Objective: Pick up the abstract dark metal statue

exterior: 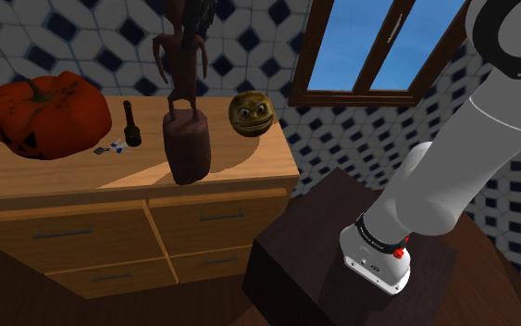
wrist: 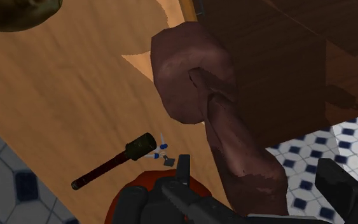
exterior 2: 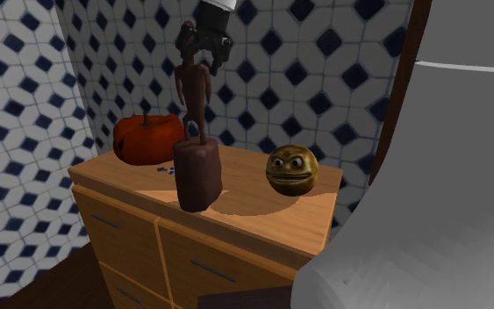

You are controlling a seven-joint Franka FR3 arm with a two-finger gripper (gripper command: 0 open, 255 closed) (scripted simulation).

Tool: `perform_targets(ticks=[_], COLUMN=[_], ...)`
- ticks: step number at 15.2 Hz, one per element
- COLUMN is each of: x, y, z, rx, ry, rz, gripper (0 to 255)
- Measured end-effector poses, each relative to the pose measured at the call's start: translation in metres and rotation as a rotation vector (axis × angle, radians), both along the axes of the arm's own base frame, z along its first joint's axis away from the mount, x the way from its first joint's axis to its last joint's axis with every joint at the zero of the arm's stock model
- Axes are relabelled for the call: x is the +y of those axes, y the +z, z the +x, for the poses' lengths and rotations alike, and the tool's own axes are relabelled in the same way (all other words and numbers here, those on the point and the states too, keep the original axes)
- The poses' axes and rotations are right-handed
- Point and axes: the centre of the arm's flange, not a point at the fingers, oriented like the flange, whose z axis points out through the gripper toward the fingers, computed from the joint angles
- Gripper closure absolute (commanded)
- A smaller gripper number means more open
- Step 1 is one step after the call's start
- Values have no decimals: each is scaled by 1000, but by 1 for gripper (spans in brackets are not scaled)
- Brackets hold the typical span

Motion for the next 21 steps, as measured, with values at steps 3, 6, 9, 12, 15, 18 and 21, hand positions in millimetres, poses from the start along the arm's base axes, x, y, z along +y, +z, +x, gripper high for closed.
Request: perform_targets(ticks=[3,6,9,12,15,18,21], x=[1,0,0,0,-1,1,1], y=[-5,-4,-4,-4,4,18,34], z=[-1,-1,-1,0,-1,1,1], rx=[0,-2,-2,-2,4,5,5], ry=[0,-1,-1,-1,0,1,0], rz=[0,0,0,0,-2,-2,-2], gripper=[255,255,255,255,255,255,255])
